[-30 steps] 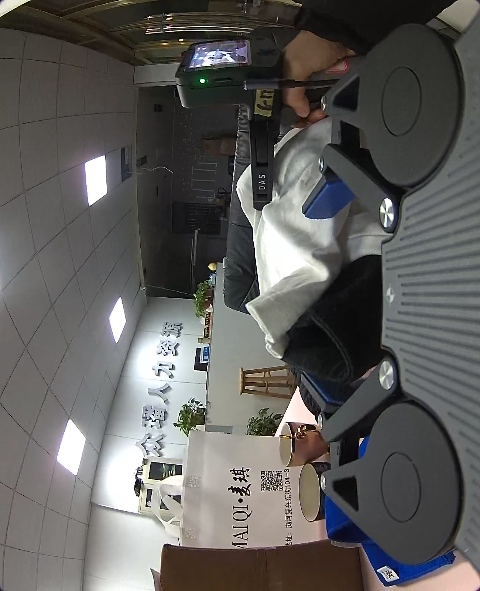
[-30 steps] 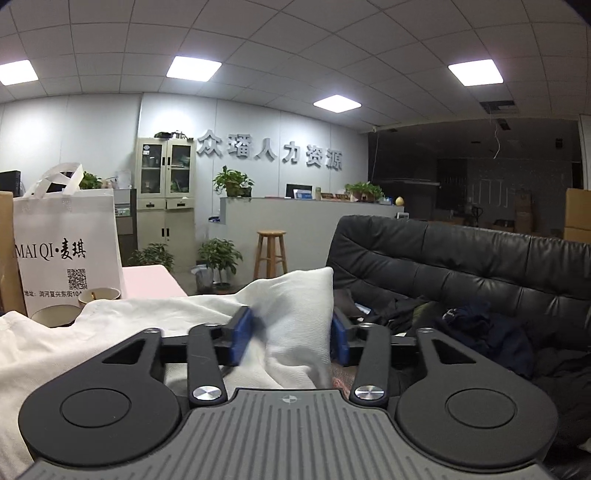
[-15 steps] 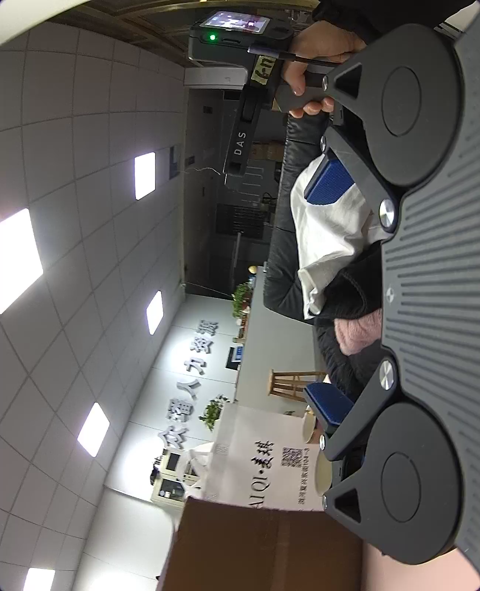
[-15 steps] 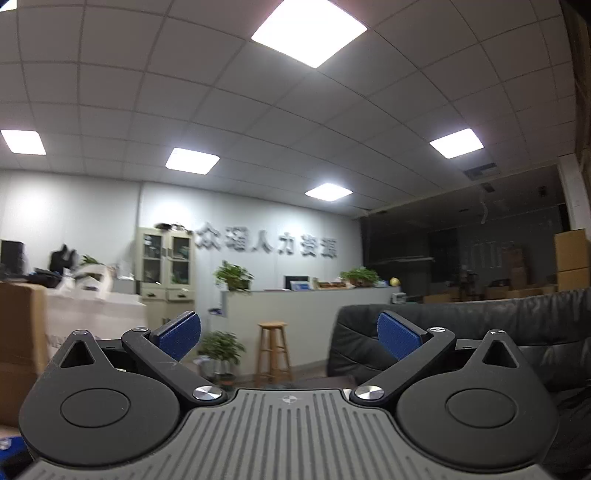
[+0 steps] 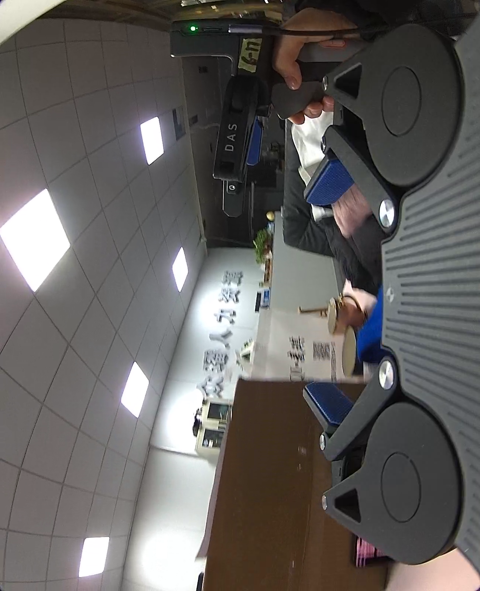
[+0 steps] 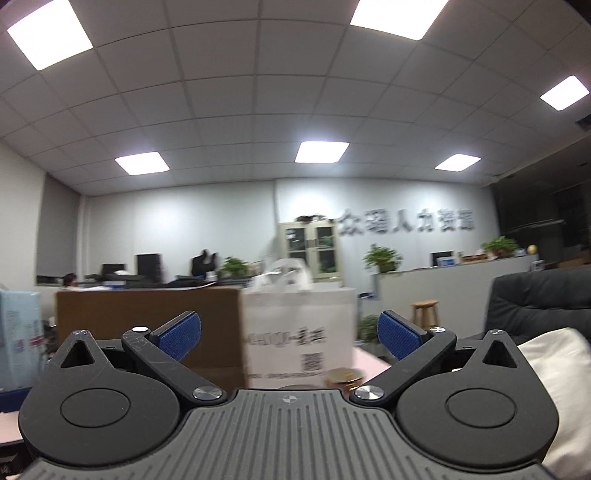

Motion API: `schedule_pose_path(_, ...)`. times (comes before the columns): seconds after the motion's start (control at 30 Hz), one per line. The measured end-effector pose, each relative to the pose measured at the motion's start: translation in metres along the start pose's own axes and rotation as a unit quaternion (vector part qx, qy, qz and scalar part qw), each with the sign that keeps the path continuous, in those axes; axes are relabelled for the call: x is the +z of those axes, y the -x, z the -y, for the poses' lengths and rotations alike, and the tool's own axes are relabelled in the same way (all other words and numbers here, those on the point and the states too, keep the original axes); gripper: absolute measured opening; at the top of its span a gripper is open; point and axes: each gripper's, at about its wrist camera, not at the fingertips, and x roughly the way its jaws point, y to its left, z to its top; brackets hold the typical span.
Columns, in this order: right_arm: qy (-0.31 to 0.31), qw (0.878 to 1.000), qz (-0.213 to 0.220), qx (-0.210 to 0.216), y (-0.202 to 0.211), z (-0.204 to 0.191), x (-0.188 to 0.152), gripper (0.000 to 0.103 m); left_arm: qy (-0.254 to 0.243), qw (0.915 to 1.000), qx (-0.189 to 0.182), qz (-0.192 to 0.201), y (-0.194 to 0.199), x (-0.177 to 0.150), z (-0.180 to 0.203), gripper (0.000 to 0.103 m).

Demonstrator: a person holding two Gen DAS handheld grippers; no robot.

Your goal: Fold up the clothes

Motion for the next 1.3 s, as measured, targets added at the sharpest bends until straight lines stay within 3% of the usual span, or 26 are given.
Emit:
schedule_pose_path(0.2,-0.001,0.997,-0.033,0.069,-0.019,-0.059,-0.02,0.103,-0.011,0.9983,0.043,-0.038,0.034,-0.008,-0.049,0.103)
schedule_pose_path(0.37,-0.027,0.994,-0.062,0.091,-0.041,-0.096,-0.044,0.103,-0.016,0.993,0.1,-0.06,0.05,-0.013,-0.09,0.103)
schedule_pose_path(0.53,-0.034,0.989,-0.093,0.106,-0.064,-0.107,-0.064,0.103,-0.033,0.9837,0.166,-0.061,0.067,-0.014,-0.126,0.103)
schedule_pose_path(0.8,-0.021,0.982,-0.164,0.092,-0.101,-0.086,-0.098,0.103,-0.007,0.9535,0.284,-0.1,0.08,-0.031,-0.183,0.103)
schedule_pose_path(1.07,-0.016,0.976,-0.197,0.092,-0.099,-0.076,-0.112,0.103,0.013,0.931,0.342,-0.127,0.087,-0.034,-0.21,0.103)
schedule_pose_path(1.3,0.012,0.973,-0.219,0.078,-0.104,-0.079,-0.119,0.103,0.017,0.919,0.364,-0.15,0.083,-0.037,-0.22,0.103)
